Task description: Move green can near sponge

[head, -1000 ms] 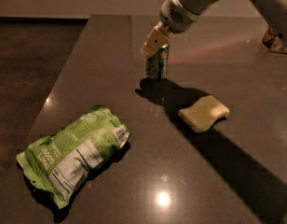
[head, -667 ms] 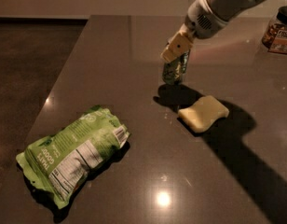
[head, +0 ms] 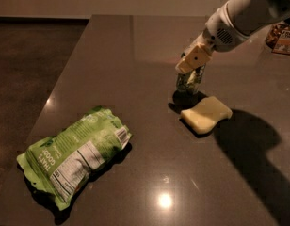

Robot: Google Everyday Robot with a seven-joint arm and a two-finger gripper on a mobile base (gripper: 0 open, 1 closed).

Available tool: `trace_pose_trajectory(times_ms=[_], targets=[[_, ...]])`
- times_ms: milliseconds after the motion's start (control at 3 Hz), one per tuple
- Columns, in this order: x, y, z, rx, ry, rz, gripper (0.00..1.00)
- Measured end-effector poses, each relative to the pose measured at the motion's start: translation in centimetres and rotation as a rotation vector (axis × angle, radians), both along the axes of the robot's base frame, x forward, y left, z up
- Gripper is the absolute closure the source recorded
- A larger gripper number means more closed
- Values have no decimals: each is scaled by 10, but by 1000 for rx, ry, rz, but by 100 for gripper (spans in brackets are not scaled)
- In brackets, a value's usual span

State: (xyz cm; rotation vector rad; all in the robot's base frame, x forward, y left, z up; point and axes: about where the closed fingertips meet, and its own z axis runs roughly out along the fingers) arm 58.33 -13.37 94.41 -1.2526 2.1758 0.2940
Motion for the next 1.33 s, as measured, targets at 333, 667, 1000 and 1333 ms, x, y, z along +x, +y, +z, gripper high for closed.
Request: trace_pose_trajectory(times_ms=[333,667,1000,1333], targets=[[-9,-5,-5,-3,-4,4,59],[-16,-10,-11,-6,3,5,36],[-17,-9,-11,-6,3,7,13],[-17,-7,-10,-7,3,10,0]])
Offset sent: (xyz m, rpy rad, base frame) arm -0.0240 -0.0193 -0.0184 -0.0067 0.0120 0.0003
